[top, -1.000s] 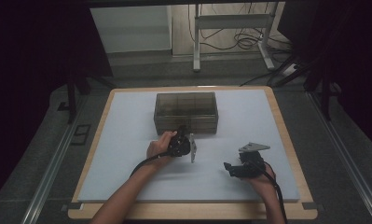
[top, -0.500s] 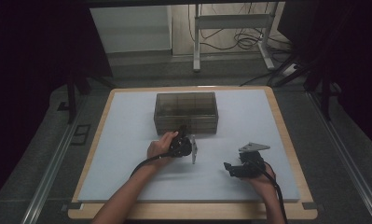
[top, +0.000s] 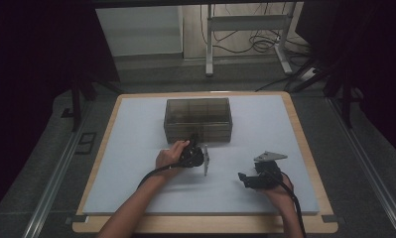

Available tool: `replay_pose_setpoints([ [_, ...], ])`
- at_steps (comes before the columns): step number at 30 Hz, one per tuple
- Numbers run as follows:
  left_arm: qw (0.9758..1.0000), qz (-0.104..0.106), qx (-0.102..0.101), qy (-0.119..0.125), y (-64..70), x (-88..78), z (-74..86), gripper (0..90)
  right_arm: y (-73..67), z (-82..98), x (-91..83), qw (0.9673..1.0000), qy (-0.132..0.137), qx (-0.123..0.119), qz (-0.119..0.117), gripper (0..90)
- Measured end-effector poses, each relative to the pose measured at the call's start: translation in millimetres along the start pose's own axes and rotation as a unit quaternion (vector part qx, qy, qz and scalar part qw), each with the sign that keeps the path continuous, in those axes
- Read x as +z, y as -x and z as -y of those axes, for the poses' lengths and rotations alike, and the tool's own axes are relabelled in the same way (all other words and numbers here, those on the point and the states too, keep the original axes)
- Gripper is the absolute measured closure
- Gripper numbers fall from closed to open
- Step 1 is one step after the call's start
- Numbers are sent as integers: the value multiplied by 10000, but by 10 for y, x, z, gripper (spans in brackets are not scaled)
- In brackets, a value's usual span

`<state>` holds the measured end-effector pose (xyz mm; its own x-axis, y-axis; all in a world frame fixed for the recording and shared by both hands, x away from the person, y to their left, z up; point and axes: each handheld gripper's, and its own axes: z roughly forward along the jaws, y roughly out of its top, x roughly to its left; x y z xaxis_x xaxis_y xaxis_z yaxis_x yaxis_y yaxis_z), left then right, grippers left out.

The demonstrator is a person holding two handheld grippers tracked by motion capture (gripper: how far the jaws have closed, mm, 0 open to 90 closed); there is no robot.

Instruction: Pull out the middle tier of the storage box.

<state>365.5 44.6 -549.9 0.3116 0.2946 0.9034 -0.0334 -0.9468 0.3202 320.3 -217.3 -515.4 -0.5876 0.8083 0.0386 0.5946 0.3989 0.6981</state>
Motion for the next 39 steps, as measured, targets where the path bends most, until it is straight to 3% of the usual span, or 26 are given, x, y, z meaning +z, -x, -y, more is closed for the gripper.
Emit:
replay_pose_setpoints([
  [7, 9999, -97, 112, -27, 28, 8, -14, 790, 4, 2, 3, 10000, -8, -2, 1, 212],
  [15, 9990, -187, 384, -119, 45, 10, -53, 811, 11, 3, 0, 10000, -2, 2, 4, 212],
  [39, 9995, -142, 262, -114, 41, -11, -52, 817, 12, 4, -6, 10000, 2, -3, 13, 212],
])
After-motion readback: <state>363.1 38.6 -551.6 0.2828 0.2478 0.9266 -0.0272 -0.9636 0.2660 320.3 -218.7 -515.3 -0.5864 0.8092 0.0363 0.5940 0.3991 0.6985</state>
